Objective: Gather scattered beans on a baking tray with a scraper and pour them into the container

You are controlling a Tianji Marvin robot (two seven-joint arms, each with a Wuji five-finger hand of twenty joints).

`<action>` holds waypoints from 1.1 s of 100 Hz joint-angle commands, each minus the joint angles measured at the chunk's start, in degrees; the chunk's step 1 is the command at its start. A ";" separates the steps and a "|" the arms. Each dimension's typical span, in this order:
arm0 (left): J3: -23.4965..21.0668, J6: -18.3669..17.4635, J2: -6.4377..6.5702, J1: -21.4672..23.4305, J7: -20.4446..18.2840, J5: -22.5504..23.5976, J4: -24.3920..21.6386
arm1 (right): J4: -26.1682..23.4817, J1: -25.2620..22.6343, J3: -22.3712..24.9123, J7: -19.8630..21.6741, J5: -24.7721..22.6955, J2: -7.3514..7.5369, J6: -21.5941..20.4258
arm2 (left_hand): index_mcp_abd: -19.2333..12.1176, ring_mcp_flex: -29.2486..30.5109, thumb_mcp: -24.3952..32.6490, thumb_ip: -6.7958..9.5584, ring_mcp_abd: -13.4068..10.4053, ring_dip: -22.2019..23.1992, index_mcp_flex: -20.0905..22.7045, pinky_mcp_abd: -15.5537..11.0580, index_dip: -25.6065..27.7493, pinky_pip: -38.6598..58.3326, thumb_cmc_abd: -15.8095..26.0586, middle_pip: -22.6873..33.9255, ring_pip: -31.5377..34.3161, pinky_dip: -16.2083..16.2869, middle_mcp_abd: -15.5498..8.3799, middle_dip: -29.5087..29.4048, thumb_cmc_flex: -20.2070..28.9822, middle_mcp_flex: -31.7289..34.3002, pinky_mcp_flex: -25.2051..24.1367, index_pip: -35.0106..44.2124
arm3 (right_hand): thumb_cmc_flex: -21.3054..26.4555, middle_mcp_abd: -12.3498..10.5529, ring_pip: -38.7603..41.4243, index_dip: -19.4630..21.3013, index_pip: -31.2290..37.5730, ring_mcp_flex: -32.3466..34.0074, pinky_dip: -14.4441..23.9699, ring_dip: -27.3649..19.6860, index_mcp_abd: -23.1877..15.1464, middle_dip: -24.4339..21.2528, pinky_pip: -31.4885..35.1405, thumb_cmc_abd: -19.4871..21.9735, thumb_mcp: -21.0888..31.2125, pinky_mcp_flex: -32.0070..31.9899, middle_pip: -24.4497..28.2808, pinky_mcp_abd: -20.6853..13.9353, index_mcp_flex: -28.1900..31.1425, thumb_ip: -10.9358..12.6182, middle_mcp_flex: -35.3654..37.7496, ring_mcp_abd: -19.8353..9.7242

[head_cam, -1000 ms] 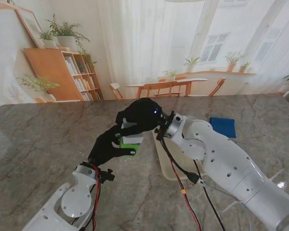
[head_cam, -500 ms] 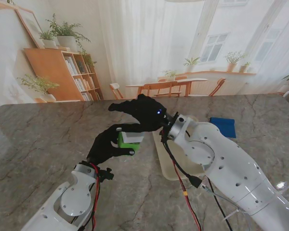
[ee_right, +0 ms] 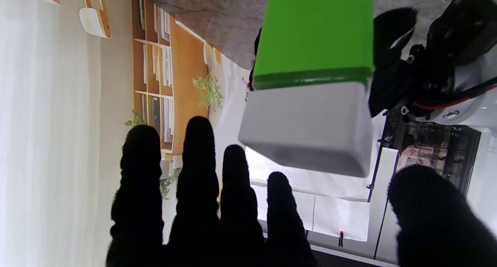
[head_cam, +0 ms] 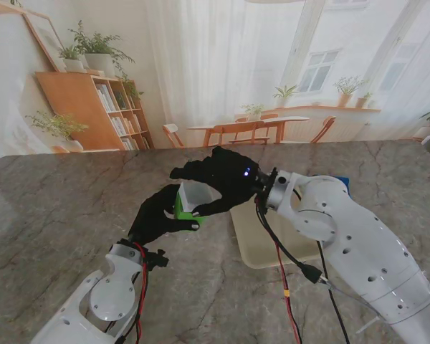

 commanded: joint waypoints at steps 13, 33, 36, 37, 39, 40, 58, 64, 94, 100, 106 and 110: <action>0.15 -0.17 -0.14 0.01 0.13 -0.08 -0.12 | 2.33 0.90 -2.97 -3.61 -0.76 -0.35 3.20 | -5.10 2.05 10.69 5.17 -1.06 1.11 3.95 -0.31 2.20 0.72 17.44 9.40 3.13 1.96 -7.27 4.01 12.12 6.69 -0.23 6.85 | 2.21 -7.22 11.38 4.48 6.88 7.58 0.52 4.42 -3.73 7.34 6.90 -3.55 2.87 7.97 10.79 -4.02 7.52 0.85 10.51 -5.72; 0.07 -0.34 -0.16 0.13 0.34 0.04 -0.17 | 3.51 1.80 -5.12 -6.48 -0.69 -0.88 5.60 | -5.15 1.97 10.68 5.17 -1.10 1.11 3.87 -0.33 2.18 0.73 17.49 9.38 3.11 1.96 -7.26 4.00 12.06 6.64 -0.29 6.83 | 6.80 -15.51 25.78 7.79 13.43 14.61 -0.69 7.89 -6.60 14.16 13.01 -4.09 1.50 15.51 32.17 -7.28 16.74 0.91 18.56 -11.68; 0.07 -0.37 -0.15 0.14 0.36 0.09 -0.17 | 3.60 1.88 -5.31 -6.60 -0.30 -0.99 5.79 | -5.17 1.97 10.68 5.17 -1.11 1.10 3.89 -0.36 2.19 0.72 17.49 9.38 3.11 1.95 -7.28 4.00 12.04 6.64 -0.28 6.85 | 7.48 -16.76 27.96 7.75 13.88 15.79 -0.69 8.42 -6.92 14.34 13.92 -3.98 1.10 16.52 34.74 -7.79 17.60 0.95 19.92 -12.73; 0.07 -0.37 -0.15 0.14 0.36 0.12 -0.17 | 3.62 1.90 -5.36 -6.63 -0.20 -1.02 5.84 | -5.18 1.97 10.69 5.18 -1.09 1.10 3.89 -0.36 2.20 0.72 17.49 9.38 3.11 1.95 -7.28 4.00 12.06 6.63 -0.28 6.86 | 7.60 -17.09 28.42 7.75 14.04 16.17 -0.68 8.52 -7.00 14.38 14.18 -3.96 1.03 16.91 35.32 -7.91 17.94 0.96 20.41 -13.00; 0.07 -0.39 -0.14 0.14 0.37 0.17 -0.16 | 3.64 1.94 -5.46 -6.68 -0.07 -1.06 5.92 | -5.16 2.04 10.71 5.19 -1.09 1.12 3.87 -0.30 2.19 0.74 17.49 9.38 3.15 1.96 -7.29 4.00 12.12 6.62 -0.26 6.85 | 7.94 -17.86 29.44 7.74 14.39 17.01 -0.70 8.69 -7.28 14.43 14.77 -3.91 0.86 17.81 36.60 -8.24 18.56 0.97 21.35 -13.69; 0.07 -0.39 -0.14 0.14 0.38 0.21 -0.15 | 3.65 1.96 -5.51 -6.70 -0.02 -1.08 5.95 | -5.14 2.03 10.70 5.18 -1.10 1.12 3.87 -0.30 2.19 0.74 17.48 9.40 3.15 1.96 -7.29 4.01 12.11 6.67 -0.26 6.85 | 8.11 -18.20 29.95 7.66 14.51 17.30 -0.77 8.71 -7.42 14.36 15.06 -3.85 0.70 18.21 37.23 -8.52 18.84 0.96 21.67 -13.99; 0.04 -0.48 -0.06 0.07 0.56 1.06 0.01 | 4.36 2.48 -6.61 -8.04 0.28 -1.38 6.69 | -5.15 1.96 10.69 5.17 -1.19 1.11 3.72 -0.40 2.19 0.75 17.62 9.37 3.12 1.95 -7.32 4.02 12.07 6.51 -0.27 6.83 | 10.68 -22.01 34.68 7.54 17.99 22.30 -1.49 9.15 -8.88 13.78 17.94 -4.64 0.06 22.96 42.46 -10.24 23.59 1.08 27.44 -17.74; 0.03 -0.49 -0.07 0.07 0.68 1.22 0.03 | 4.45 2.49 -6.79 -8.14 0.50 -1.45 6.97 | -5.09 1.92 10.68 5.16 -1.10 1.11 3.71 -0.36 2.19 0.73 17.64 9.37 3.12 1.94 -7.24 4.04 12.08 6.45 -0.31 6.85 | 11.52 -23.26 36.25 7.29 18.89 24.61 -1.47 9.39 -9.14 13.94 19.31 -5.06 0.07 25.17 44.16 -10.89 25.15 1.12 29.99 -19.04; 0.08 -0.28 -0.06 0.01 1.06 1.96 0.14 | 4.56 2.48 -7.31 -8.75 0.51 -1.55 7.68 | -5.10 1.79 10.70 5.19 -1.18 1.24 3.51 -0.29 2.16 0.94 17.83 9.40 3.29 2.02 -7.35 4.07 12.07 6.37 -0.33 6.83 | 10.88 -23.31 37.39 3.67 21.42 25.85 -4.30 8.06 -9.90 12.00 20.74 -6.51 3.06 26.71 43.37 -11.21 25.78 1.09 31.28 -19.62; 0.03 -0.22 -0.05 0.05 1.05 1.96 0.11 | 4.39 2.34 -7.18 -8.69 0.28 -1.49 7.83 | -5.12 1.84 10.67 5.17 -1.18 1.26 3.58 -0.30 2.17 0.97 17.76 9.41 3.34 2.02 -7.29 4.05 12.05 6.37 -0.30 6.87 | 9.80 -22.40 36.57 3.30 20.63 24.57 -4.41 8.04 -9.91 11.65 20.03 -6.48 3.73 25.68 41.95 -10.71 24.46 0.95 29.77 -18.99; -0.02 -0.16 -0.06 0.10 1.05 1.92 0.05 | 4.45 2.26 -7.10 -8.74 0.33 -1.51 7.83 | -5.11 1.88 10.67 5.18 -1.15 1.28 3.62 -0.36 2.19 0.96 17.73 9.44 3.37 2.01 -7.28 4.06 12.08 6.43 -0.31 6.91 | 9.19 -20.75 34.57 2.93 19.34 22.01 -4.54 7.65 -9.59 11.02 18.51 -6.44 4.34 23.36 39.54 -9.64 22.73 0.78 27.16 -17.23; -0.05 -0.12 -0.06 0.11 1.06 1.89 0.02 | 4.47 2.23 -7.04 -8.78 0.24 -1.47 7.77 | -5.17 1.88 10.66 5.17 -1.17 1.28 3.63 -0.30 2.17 1.01 17.72 9.46 3.38 2.01 -7.39 4.05 12.04 6.46 -0.24 6.91 | 8.75 -19.91 32.92 2.69 18.17 20.51 -4.57 7.23 -9.37 10.34 17.40 -6.41 4.49 21.95 37.37 -9.06 21.34 0.73 25.44 -16.48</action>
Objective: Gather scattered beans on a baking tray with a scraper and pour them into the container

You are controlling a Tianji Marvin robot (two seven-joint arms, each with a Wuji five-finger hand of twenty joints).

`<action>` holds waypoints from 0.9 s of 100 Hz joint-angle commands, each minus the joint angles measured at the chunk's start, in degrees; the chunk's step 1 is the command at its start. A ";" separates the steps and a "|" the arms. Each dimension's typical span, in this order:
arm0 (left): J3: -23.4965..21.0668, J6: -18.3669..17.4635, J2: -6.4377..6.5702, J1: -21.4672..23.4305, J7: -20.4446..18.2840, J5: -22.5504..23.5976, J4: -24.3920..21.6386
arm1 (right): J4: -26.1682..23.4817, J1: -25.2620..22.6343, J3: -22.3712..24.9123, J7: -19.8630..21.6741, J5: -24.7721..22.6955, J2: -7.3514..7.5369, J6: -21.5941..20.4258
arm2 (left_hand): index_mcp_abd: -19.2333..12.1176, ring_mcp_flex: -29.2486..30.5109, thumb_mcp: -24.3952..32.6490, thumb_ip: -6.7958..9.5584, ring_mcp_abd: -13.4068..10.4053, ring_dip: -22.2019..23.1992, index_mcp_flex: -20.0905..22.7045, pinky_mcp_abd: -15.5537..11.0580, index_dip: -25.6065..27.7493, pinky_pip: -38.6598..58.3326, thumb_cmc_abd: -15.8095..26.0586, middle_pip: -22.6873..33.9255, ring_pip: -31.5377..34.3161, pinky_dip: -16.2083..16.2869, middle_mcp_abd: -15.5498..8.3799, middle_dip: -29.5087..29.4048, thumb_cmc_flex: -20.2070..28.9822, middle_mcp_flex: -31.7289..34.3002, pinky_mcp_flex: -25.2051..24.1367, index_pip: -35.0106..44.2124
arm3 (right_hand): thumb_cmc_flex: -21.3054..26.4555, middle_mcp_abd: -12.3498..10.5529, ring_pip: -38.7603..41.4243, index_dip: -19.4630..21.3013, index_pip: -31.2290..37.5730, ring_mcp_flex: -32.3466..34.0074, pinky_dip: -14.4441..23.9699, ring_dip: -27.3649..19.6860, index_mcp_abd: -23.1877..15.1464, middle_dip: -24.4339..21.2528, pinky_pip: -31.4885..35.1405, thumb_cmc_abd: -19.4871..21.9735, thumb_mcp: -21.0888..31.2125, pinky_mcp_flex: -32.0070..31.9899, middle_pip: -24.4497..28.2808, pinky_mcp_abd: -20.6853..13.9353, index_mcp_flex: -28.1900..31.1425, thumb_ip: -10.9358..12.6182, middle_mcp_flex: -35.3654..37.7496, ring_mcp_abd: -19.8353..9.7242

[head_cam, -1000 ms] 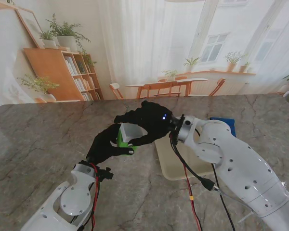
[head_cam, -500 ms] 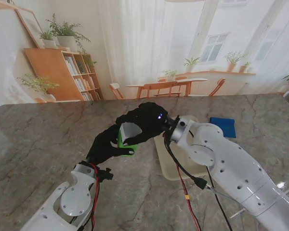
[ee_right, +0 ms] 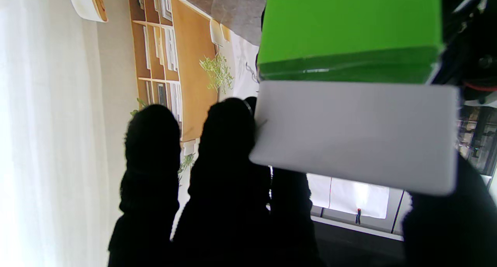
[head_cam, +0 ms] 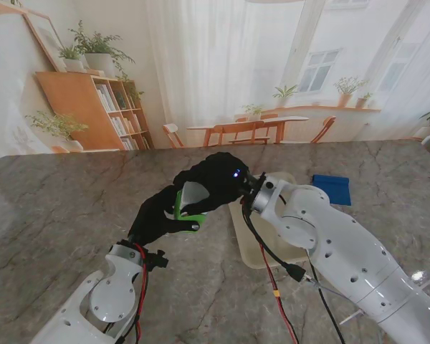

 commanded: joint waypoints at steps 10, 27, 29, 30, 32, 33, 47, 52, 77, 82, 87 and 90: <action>-0.13 0.26 -0.15 0.06 0.33 -0.41 -0.20 | 0.16 -0.17 -0.02 -0.18 -1.17 0.10 -0.52 | -5.86 1.92 10.65 5.17 -1.25 1.26 3.74 -0.41 2.18 0.97 16.56 9.45 3.23 1.96 -7.70 4.02 12.07 6.43 -0.10 7.43 | 4.74 -11.66 -7.40 -0.88 -1.87 -6.21 -0.60 -2.40 -2.14 -2.51 -3.87 2.10 8.67 -4.56 -1.93 2.05 -4.51 0.93 -3.08 -1.68; -0.10 0.39 -0.19 0.17 0.23 -0.92 -0.43 | 0.34 -0.14 0.09 -0.87 -1.83 0.21 -0.86 | -5.86 1.96 10.63 5.16 -1.15 1.24 3.84 -0.41 2.15 0.91 16.40 9.47 3.20 1.90 -7.65 3.99 12.08 6.53 -0.08 7.49 | 3.70 -7.51 -12.35 -0.87 -5.53 -11.18 -0.21 -3.49 -0.59 -4.86 -6.70 3.04 7.58 -9.36 -8.40 4.21 -8.65 0.93 -9.35 1.69; -0.10 0.40 -0.19 0.16 0.21 -0.93 -0.43 | 0.33 -0.15 0.11 -0.92 -1.91 0.23 -0.88 | -5.92 1.96 10.63 5.16 -1.19 1.24 3.84 -0.41 2.14 0.92 16.47 9.46 3.20 1.91 -7.71 3.98 12.03 6.50 -0.05 7.47 | 3.42 -6.95 -12.99 -0.85 -6.00 -11.74 -0.07 -3.63 -0.44 -5.13 -7.06 3.19 7.49 -10.08 -9.26 4.57 -9.04 1.00 -10.01 2.13; -0.09 0.41 -0.19 0.16 0.20 -0.93 -0.43 | 0.32 -0.15 0.13 -0.93 -1.95 0.24 -0.90 | -5.94 1.98 10.66 5.18 -1.19 1.24 3.80 -0.39 2.12 0.91 16.48 9.47 3.20 1.90 -7.70 3.98 12.07 6.53 -0.08 7.45 | 3.27 -6.65 -13.28 -0.85 -6.26 -12.05 -0.01 -3.69 -0.32 -5.24 -7.25 3.27 7.44 -10.48 -9.66 4.71 -9.32 1.02 -10.42 2.35; -0.09 0.43 -0.18 0.16 0.17 -0.94 -0.44 | 0.29 -0.16 0.17 -0.95 -2.03 0.26 -0.95 | -5.90 1.98 10.65 5.17 -1.20 1.24 3.81 -0.42 2.12 0.89 16.45 9.46 3.20 1.90 -7.67 3.98 12.05 6.51 -0.11 7.45 | 2.93 -6.06 -13.67 -0.87 -6.65 -12.64 0.05 -3.76 -0.04 -5.40 -7.53 3.52 7.30 -11.08 -10.22 4.95 -9.87 1.01 -11.15 2.79; -0.09 0.44 -0.18 0.16 0.16 -0.95 -0.44 | 0.28 -0.16 0.19 -0.95 -2.07 0.26 -0.96 | -5.88 1.95 10.65 5.17 -1.17 1.24 3.78 -0.44 2.11 0.88 16.48 9.46 3.18 1.89 -7.65 3.98 12.05 6.51 -0.12 7.44 | 2.70 -5.75 -13.80 -0.87 -6.80 -12.85 0.10 -3.77 0.20 -5.47 -7.61 3.70 7.20 -11.33 -10.49 5.11 -10.02 1.00 -11.46 2.96; -0.06 0.60 -0.18 0.16 0.08 -1.06 -0.50 | -0.62 -1.15 1.20 0.63 -0.74 0.15 -0.99 | -5.83 2.01 10.61 5.15 -1.16 1.25 3.79 -0.36 2.10 0.89 16.37 9.46 3.19 1.90 -7.66 3.97 12.00 6.53 -0.11 7.46 | -4.64 -0.40 -14.69 -1.05 -11.07 -16.44 2.50 -2.68 2.60 -6.84 -8.75 8.39 4.90 -15.88 -17.04 8.08 -13.56 0.76 -15.85 7.04; -0.06 0.64 -0.18 0.14 0.05 -1.06 -0.50 | -1.02 -1.55 1.63 1.64 0.17 0.09 -1.10 | -5.83 1.94 10.67 5.17 -1.12 1.24 3.84 -0.33 2.11 0.92 16.44 9.48 3.17 1.91 -7.58 3.99 12.08 6.53 -0.07 7.49 | -7.42 1.73 -15.42 -1.24 -12.44 -18.13 3.72 -2.26 3.47 -7.44 -9.59 10.41 4.47 -18.04 -20.41 9.33 -14.72 0.67 -17.80 8.70; -0.08 0.91 -0.14 0.04 -0.18 -1.17 -0.46 | -2.71 -2.63 3.64 4.45 2.35 -0.01 -1.18 | -5.86 1.93 10.69 5.18 -1.19 1.27 3.80 -0.32 2.11 0.90 16.49 9.45 3.20 1.90 -7.68 3.98 12.10 6.46 -0.15 7.49 | -13.91 9.40 -30.58 -3.49 -17.82 -27.85 5.36 -6.20 7.48 -12.48 -18.39 16.87 2.00 -27.93 -36.22 14.77 -20.99 0.47 -28.50 15.45; -0.12 1.05 -0.13 0.03 -0.20 -1.12 -0.47 | -3.56 -3.18 4.38 4.95 2.63 -0.03 -0.39 | -5.94 1.90 10.63 5.14 -1.18 1.26 3.75 -0.31 2.11 0.91 16.49 9.47 3.19 1.91 -7.68 4.00 12.05 6.47 -0.16 7.47 | -13.57 10.04 -35.64 -3.85 -18.51 -30.06 4.78 -8.43 7.98 -13.41 -20.44 17.73 1.38 -29.90 -37.95 15.40 -21.99 0.52 -30.64 16.67; -0.16 1.22 -0.12 0.02 -0.23 -1.09 -0.47 | -4.56 -3.79 5.32 5.46 2.84 -0.04 0.39 | -5.89 1.90 10.65 5.16 -1.18 1.27 3.75 -0.22 2.12 0.93 16.50 9.48 3.20 1.93 -7.73 4.00 12.04 6.49 -0.23 7.48 | -12.85 10.44 -40.35 -4.23 -19.10 -31.91 4.03 -10.33 8.60 -14.47 -22.43 19.10 0.26 -31.66 -39.22 15.75 -22.59 0.65 -32.02 17.75; -0.19 1.34 -0.12 0.01 -0.25 -1.07 -0.46 | -5.25 -4.24 5.95 5.61 2.88 -0.05 1.08 | -5.94 1.85 10.65 5.16 -1.19 1.27 3.71 -0.19 2.12 0.95 16.59 9.45 3.19 1.95 -7.75 3.99 12.00 6.44 -0.23 7.47 | -12.19 10.77 -43.10 -4.44 -19.47 -33.27 3.40 -11.46 9.01 -15.18 -23.67 19.96 -0.63 -32.81 -39.85 15.84 -23.13 0.76 -33.02 18.35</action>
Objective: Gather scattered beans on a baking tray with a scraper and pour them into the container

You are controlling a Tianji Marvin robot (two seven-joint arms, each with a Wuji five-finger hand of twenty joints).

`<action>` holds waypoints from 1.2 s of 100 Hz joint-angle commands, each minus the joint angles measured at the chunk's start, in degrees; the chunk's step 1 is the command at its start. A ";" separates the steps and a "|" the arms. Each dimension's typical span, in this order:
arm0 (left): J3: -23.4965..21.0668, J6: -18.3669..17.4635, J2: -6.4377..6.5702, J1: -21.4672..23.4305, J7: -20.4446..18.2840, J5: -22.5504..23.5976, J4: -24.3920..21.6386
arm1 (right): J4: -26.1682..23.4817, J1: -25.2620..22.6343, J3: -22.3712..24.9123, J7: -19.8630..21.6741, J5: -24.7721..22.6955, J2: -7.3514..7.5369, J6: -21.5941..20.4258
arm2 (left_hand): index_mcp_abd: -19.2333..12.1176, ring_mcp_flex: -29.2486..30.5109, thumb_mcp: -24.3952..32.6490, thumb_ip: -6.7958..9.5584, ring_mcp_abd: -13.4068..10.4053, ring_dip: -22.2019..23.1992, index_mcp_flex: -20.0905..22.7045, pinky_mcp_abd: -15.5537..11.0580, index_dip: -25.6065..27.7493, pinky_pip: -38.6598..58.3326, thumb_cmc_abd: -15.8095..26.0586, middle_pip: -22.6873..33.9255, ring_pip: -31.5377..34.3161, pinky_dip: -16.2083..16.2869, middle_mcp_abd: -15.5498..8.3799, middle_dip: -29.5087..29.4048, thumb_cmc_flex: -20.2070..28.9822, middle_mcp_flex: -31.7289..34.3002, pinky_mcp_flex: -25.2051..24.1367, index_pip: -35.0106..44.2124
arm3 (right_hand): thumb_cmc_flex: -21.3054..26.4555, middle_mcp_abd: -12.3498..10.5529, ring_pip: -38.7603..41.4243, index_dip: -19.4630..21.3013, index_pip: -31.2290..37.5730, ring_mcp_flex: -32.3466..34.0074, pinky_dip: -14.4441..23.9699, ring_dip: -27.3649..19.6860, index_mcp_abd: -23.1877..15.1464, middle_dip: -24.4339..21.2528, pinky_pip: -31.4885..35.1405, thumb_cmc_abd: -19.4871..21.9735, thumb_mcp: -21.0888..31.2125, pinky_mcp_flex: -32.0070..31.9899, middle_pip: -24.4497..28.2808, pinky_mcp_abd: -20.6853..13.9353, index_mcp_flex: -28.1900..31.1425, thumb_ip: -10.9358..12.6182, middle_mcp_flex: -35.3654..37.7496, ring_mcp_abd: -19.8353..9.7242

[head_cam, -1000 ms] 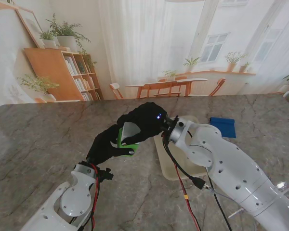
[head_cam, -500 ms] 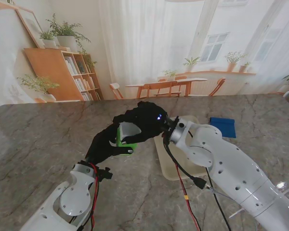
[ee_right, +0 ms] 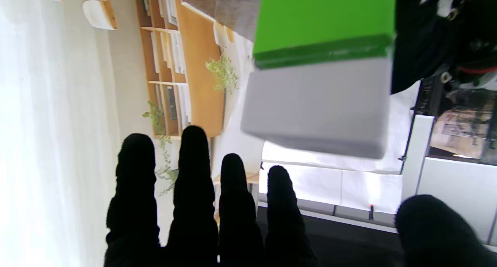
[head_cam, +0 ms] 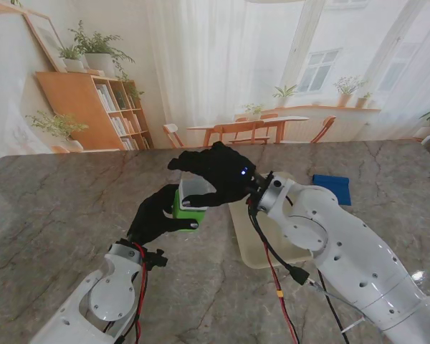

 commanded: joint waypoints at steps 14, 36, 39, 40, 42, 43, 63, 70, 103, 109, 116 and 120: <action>-0.16 1.31 -0.07 -0.13 -0.35 -0.17 -0.02 | -5.82 -3.92 4.90 1.50 0.17 -0.09 5.90 | -7.11 1.53 10.66 5.15 -1.36 1.14 3.28 -0.27 2.45 0.92 16.36 9.29 2.24 1.98 -8.52 3.98 11.97 6.01 -0.57 7.60 | 3.03 2.16 -11.88 -1.65 -2.30 -7.91 -3.54 -5.57 3.03 -3.61 -7.02 4.97 -4.54 -6.79 -3.59 1.59 -3.92 0.96 -5.39 3.02; -0.50 3.51 -0.26 -0.86 -0.73 -1.59 1.41 | -12.75 -11.55 12.08 0.92 -0.77 -0.30 13.32 | -7.48 1.03 10.39 4.95 -2.12 0.03 2.02 0.54 3.70 -1.21 17.82 8.51 0.45 0.96 -9.46 3.45 11.93 5.02 -1.49 7.41 | 6.30 2.47 -13.02 -1.47 -2.35 -9.90 -5.89 -6.59 3.37 -4.17 -9.03 5.15 -5.76 -8.74 -3.33 0.72 -4.31 1.20 -5.96 3.07; -0.54 3.70 -0.28 -1.01 -0.85 -1.84 1.69 | -13.54 -12.81 12.98 0.78 -0.60 -0.39 14.33 | -7.52 1.05 10.36 4.93 -2.17 -0.06 1.96 0.64 3.84 -1.32 17.91 8.45 0.31 0.90 -9.47 3.39 11.92 4.96 -1.50 7.42 | 6.53 2.42 -12.99 -1.46 -2.32 -9.87 -6.02 -6.61 3.36 -4.16 -9.09 5.02 -5.81 -8.79 -3.25 0.69 -4.24 1.20 -5.82 2.99; -0.56 3.76 -0.27 -1.07 -0.91 -1.88 1.79 | -13.79 -13.26 13.28 0.70 -0.52 -0.42 14.67 | -7.55 1.09 10.35 4.92 -2.19 -0.08 1.93 0.65 3.88 -1.32 17.95 8.44 0.29 0.89 -9.54 3.38 11.89 4.98 -1.44 7.42 | 6.66 2.35 -12.97 -1.46 -2.32 -9.84 -6.07 -6.62 3.35 -4.15 -9.09 4.96 -5.81 -8.76 -3.21 0.62 -4.23 1.21 -5.74 2.93; -0.60 3.90 -0.25 -1.18 -1.06 -1.93 2.00 | -14.22 -14.08 13.81 0.50 -0.37 -0.49 15.32 | -7.60 1.07 10.33 4.92 -2.33 -0.15 1.84 0.66 3.95 -1.34 18.05 8.37 0.17 0.86 -9.64 3.31 11.85 4.90 -1.38 7.37 | 6.82 2.32 -12.93 -1.45 -2.28 -9.77 -6.14 -6.63 3.32 -4.13 -9.08 4.85 -5.84 -8.71 -3.11 0.54 -4.13 1.21 -5.54 2.93; -0.62 3.98 -0.24 -1.24 -1.12 -1.94 2.10 | -14.42 -14.50 14.07 0.37 -0.30 -0.52 15.66 | -7.61 1.04 10.34 4.92 -2.34 -0.18 1.79 0.66 3.98 -1.34 18.11 8.34 0.12 0.86 -9.65 3.29 11.85 4.86 -1.37 7.35 | 6.88 2.29 -12.90 -1.44 -2.25 -9.69 -6.16 -6.62 3.27 -4.13 -9.06 4.82 -5.87 -8.64 -3.07 0.54 -4.06 1.21 -5.44 2.83; -0.98 5.24 0.05 -2.04 -3.47 -3.29 4.29 | -16.22 -22.13 18.19 -2.57 1.48 -1.21 21.48 | -8.04 1.02 10.06 4.69 -2.83 -0.74 1.22 0.12 5.28 -1.36 18.06 8.20 -0.79 0.60 -10.29 3.14 11.65 4.54 -0.96 7.63 | 8.34 1.02 -12.33 -1.37 -1.49 -8.04 -6.58 -6.58 1.97 -3.78 -8.56 3.92 -5.97 -7.64 -1.99 0.29 -2.10 1.26 -2.48 1.79; -1.04 5.67 0.19 -2.30 -3.96 -2.94 5.39 | -15.85 -24.02 18.77 -4.02 1.99 -1.48 23.48 | -8.51 1.17 9.92 4.58 -3.28 -0.90 0.89 -0.35 5.77 -1.26 17.89 8.20 -1.02 0.47 -10.82 3.05 11.36 4.46 -0.53 7.90 | 8.52 0.88 -12.16 -1.38 -1.34 -7.63 -6.66 -6.51 1.71 -3.61 -8.47 3.86 -6.06 -7.51 -1.71 0.28 -1.75 1.25 -1.74 1.63; 0.44 6.36 0.42 -6.17 -6.45 -3.20 11.95 | -11.31 -26.31 16.74 -10.53 5.21 -2.78 29.30 | -8.89 -0.20 9.84 4.29 -4.17 -1.61 -1.43 -1.09 8.12 -1.11 17.22 8.61 -2.42 -0.23 -11.88 3.30 12.02 2.37 -0.61 9.75 | 9.80 0.06 -11.78 -1.39 -0.55 -6.73 -6.91 -6.12 0.83 -2.75 -8.36 3.17 -6.14 -7.41 -1.00 -0.22 -0.17 1.27 0.33 1.17; 1.10 6.22 0.31 -7.38 -6.43 -3.14 13.78 | -10.57 -26.27 16.13 -11.48 5.59 -2.98 30.10 | -8.88 -0.43 9.83 4.24 -4.23 -1.71 -1.93 -1.28 8.64 -1.11 17.22 8.70 -2.58 -0.44 -11.97 3.26 12.14 1.95 -0.69 10.13 | 9.92 -0.05 -11.66 -1.38 -0.40 -6.45 -6.91 -6.04 0.75 -2.57 -8.29 3.11 -6.18 -7.31 -0.83 -0.30 0.08 1.26 0.73 1.03; 1.85 6.10 0.15 -8.58 -6.50 -3.45 15.69 | -9.80 -26.16 15.46 -12.32 6.38 -3.22 30.62 | -8.75 -0.59 9.87 4.24 -4.14 -1.76 -2.09 -1.29 9.05 -1.06 17.13 8.80 -2.65 -0.56 -11.87 3.24 12.40 1.71 -0.81 10.50 | 10.16 -0.29 -11.60 -1.36 -0.22 -6.36 -6.93 -5.96 0.57 -2.36 -8.27 2.97 -6.20 -7.32 -0.71 -0.34 0.35 1.27 1.01 0.96; 2.25 5.94 0.04 -9.19 -6.39 -3.54 16.77 | -9.41 -26.09 15.17 -12.65 6.70 -3.30 30.72 | -8.78 -0.66 9.81 4.21 -4.20 -1.76 -2.23 -1.29 9.24 -0.99 17.11 8.86 -2.64 -0.62 -11.92 3.20 12.39 1.57 -0.85 10.66 | 10.27 -0.27 -11.54 -1.36 -0.14 -6.27 -6.93 -5.90 0.48 -2.22 -8.24 2.94 -6.23 -7.31 -0.61 -0.39 0.43 1.26 1.22 0.89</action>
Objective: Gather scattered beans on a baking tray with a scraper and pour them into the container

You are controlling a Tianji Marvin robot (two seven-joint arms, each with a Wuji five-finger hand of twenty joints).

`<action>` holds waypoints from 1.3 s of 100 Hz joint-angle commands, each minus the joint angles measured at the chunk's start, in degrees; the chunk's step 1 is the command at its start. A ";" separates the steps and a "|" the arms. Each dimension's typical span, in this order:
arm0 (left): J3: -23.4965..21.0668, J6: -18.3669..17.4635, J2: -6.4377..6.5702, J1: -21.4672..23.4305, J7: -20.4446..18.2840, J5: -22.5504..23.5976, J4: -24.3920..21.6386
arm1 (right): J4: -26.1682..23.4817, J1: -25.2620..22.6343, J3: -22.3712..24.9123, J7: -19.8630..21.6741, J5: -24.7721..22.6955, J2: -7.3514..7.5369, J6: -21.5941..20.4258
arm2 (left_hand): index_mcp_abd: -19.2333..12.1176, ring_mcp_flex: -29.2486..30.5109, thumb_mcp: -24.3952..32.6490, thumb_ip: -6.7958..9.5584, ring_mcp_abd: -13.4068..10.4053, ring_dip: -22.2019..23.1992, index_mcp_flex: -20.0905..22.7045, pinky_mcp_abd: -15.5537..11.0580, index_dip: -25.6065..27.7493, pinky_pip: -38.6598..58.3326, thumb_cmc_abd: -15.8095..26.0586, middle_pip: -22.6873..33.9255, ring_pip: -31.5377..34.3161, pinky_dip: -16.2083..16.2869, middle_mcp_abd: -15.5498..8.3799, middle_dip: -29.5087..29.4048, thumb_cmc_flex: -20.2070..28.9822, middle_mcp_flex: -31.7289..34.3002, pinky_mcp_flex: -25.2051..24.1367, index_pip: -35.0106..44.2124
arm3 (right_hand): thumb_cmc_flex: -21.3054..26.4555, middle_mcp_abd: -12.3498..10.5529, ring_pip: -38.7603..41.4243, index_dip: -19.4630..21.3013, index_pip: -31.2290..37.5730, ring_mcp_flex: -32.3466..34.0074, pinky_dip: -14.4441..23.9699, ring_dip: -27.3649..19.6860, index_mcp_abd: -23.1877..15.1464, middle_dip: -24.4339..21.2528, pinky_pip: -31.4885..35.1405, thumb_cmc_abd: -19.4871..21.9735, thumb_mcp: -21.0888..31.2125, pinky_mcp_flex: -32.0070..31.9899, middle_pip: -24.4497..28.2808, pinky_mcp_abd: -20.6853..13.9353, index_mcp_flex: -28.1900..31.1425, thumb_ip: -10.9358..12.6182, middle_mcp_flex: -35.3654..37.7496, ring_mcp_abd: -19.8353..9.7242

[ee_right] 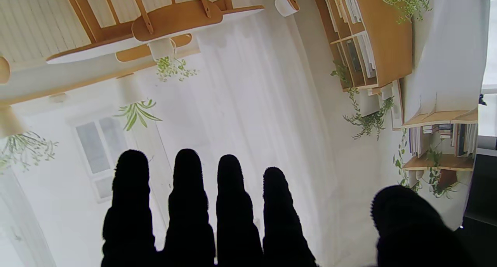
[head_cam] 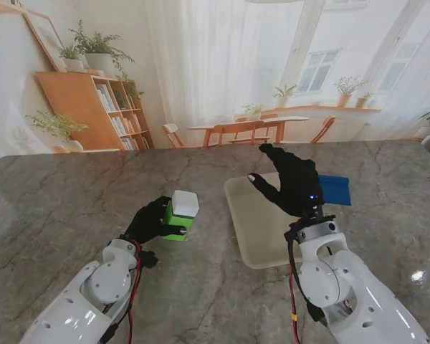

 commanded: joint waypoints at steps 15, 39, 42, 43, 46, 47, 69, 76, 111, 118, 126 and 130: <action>1.34 -1.03 -0.45 -2.12 0.10 0.18 3.83 | 1.99 -0.13 -0.92 0.51 0.93 -0.56 -0.04 | -8.79 -1.12 9.70 4.12 -3.10 -0.30 0.27 -1.44 5.81 0.40 15.82 8.88 0.59 -0.75 -11.23 2.79 11.95 2.87 -0.53 10.55 | 0.55 -1.54 0.40 -0.85 0.85 1.00 -1.14 0.21 -1.47 1.31 -0.11 0.14 -1.69 0.27 1.10 -1.06 1.66 1.19 1.41 -1.35; 1.36 -1.10 0.14 -2.04 -1.38 1.31 4.82 | 2.60 -0.10 -1.45 0.34 1.58 -0.66 -0.10 | -8.01 -2.68 9.42 4.09 -2.64 -0.87 -0.60 -1.13 5.79 -0.35 15.70 8.27 -0.12 -1.67 -10.15 1.86 10.41 1.35 -1.67 9.98 | 0.99 -2.25 0.98 -0.70 1.72 2.08 -1.04 0.59 -2.06 1.98 0.20 -0.03 -1.80 0.52 1.58 -1.15 3.09 1.20 2.57 -1.82; 1.31 -1.09 0.25 -1.99 -1.67 1.53 4.85 | 2.67 -0.09 -1.50 0.28 1.53 -0.66 -0.12 | -7.75 -2.95 9.43 4.10 -2.61 -1.01 -0.82 -1.15 5.69 -0.56 15.70 8.03 -0.29 -1.84 -9.92 1.64 10.15 0.98 -1.85 9.70 | 1.02 -2.30 1.04 -0.69 1.79 2.21 -1.03 0.64 -2.13 2.04 0.24 -0.04 -1.82 0.53 1.62 -1.19 3.19 1.20 2.66 -1.88; 1.29 -1.08 0.29 -1.97 -1.76 1.60 4.85 | 2.69 -0.08 -1.52 0.27 1.52 -0.66 -0.12 | -7.69 -3.01 9.45 4.11 -2.52 -1.06 -0.86 -1.15 5.66 -0.66 15.70 7.98 -0.34 -1.91 -9.84 1.58 10.10 0.94 -1.94 9.62 | 1.06 -2.33 1.05 -0.69 1.81 2.22 -1.02 0.65 -2.15 2.07 0.26 -0.06 -1.81 0.57 1.65 -1.17 3.22 1.21 2.73 -1.89; 1.23 -1.00 0.40 -1.91 -2.08 1.75 4.85 | 2.74 -0.07 -1.57 0.25 1.56 -0.67 -0.13 | -7.37 -3.32 9.58 4.14 -2.34 -1.50 -0.99 -1.01 5.68 -1.27 15.68 7.77 -0.69 -2.46 -9.62 1.29 9.60 0.63 -2.23 9.15 | 1.05 -2.32 1.08 -0.68 1.87 2.25 -1.00 0.68 -2.22 2.14 0.30 -0.06 -1.85 0.59 1.67 -1.18 3.28 1.20 2.77 -1.97; 1.20 -0.96 0.43 -1.88 -2.17 1.79 4.85 | 2.75 -0.07 -1.58 0.26 1.58 -0.67 -0.13 | -7.30 -3.43 9.54 4.12 -2.28 -1.56 -1.09 -0.97 5.66 -1.38 15.68 7.68 -0.76 -2.54 -9.47 1.22 9.43 0.47 -2.36 9.02 | 1.08 -2.35 1.10 -0.68 1.89 2.27 -1.00 0.70 -2.24 2.16 0.31 -0.04 -1.84 0.59 1.68 -1.18 3.28 1.20 2.81 -1.97; 0.29 -0.19 1.51 -0.81 -5.09 3.23 4.04 | 2.60 -0.20 -1.74 0.83 2.04 -0.67 -0.10 | -0.31 -9.75 9.54 4.28 0.23 -6.65 -2.99 1.28 5.08 -6.20 18.69 13.66 -4.40 -5.35 -4.88 -22.92 3.53 -11.84 -8.73 -4.93 | 1.33 -2.53 1.68 -0.61 2.42 3.23 -0.89 1.10 -2.72 2.72 0.62 -0.13 -1.96 0.83 2.34 -1.16 4.07 1.21 4.56 -2.17; -0.12 0.12 1.94 -0.33 -6.12 4.03 3.49 | 2.61 -0.26 -1.80 1.04 2.05 -0.64 -0.05 | 2.78 -13.16 9.41 4.69 1.32 -8.40 -3.75 1.94 0.47 -8.61 20.80 10.53 -6.10 -6.31 -3.05 -25.80 1.23 -14.94 -11.68 -12.49 | 1.39 -2.62 1.77 -0.61 2.55 3.37 -0.87 1.19 -2.82 2.81 0.69 -0.12 -1.99 0.92 2.36 -1.16 4.22 1.21 4.65 -2.24; -1.81 -0.36 3.18 0.93 -10.72 4.01 1.66 | 2.70 -0.58 -1.97 2.52 2.55 -0.52 0.77 | 15.88 -29.44 9.56 5.00 3.87 -18.34 -13.98 4.41 -18.52 -23.63 21.71 -2.69 -13.55 -12.62 3.72 -38.69 -10.89 -32.47 -22.47 -42.52 | 1.59 -2.82 2.06 -0.73 2.87 3.76 -0.90 1.56 -2.77 3.23 0.69 -0.22 -2.18 0.85 2.44 -1.20 4.55 1.21 5.04 -2.33; -2.25 -0.95 3.40 1.19 -11.46 4.00 1.14 | 2.56 -0.72 -1.90 2.86 2.66 -0.50 0.94 | 17.34 -32.35 9.59 5.00 4.48 -19.85 -16.95 4.88 -21.63 -27.03 22.59 -3.74 -14.53 -14.16 4.80 -40.63 -13.44 -36.02 -24.00 -44.55 | 1.62 -2.85 2.02 -0.76 2.89 3.64 -0.91 1.58 -2.79 3.26 0.68 -0.18 -2.18 0.83 2.42 -1.24 4.59 1.21 5.04 -2.32; -2.95 -1.22 3.63 1.70 -12.20 3.97 0.23 | 2.38 -0.92 -1.77 3.31 2.69 -0.45 1.13 | 19.93 -35.84 9.55 4.88 5.27 -21.44 -18.01 5.32 -28.08 -31.16 23.09 -4.29 -15.40 -15.34 6.30 -42.36 -15.76 -39.49 -25.58 -45.72 | 1.64 -2.82 2.02 -0.80 2.90 3.62 -0.93 1.61 -2.78 3.29 0.65 -0.22 -2.20 0.77 2.39 -1.14 4.58 1.21 5.02 -2.32; -3.43 -1.36 3.79 2.03 -12.60 4.18 -0.32 | 2.39 -0.97 -1.70 3.43 2.70 -0.43 1.22 | 20.11 -36.82 9.58 4.93 5.60 -21.78 -17.88 5.54 -30.69 -32.67 23.56 -4.39 -15.58 -15.76 6.80 -42.66 -16.75 -40.55 -25.96 -46.44 | 1.65 -2.72 2.01 -0.81 2.90 3.61 -0.93 1.61 -2.81 3.29 0.64 -0.23 -2.20 0.77 2.37 -1.14 4.58 1.21 5.00 -2.30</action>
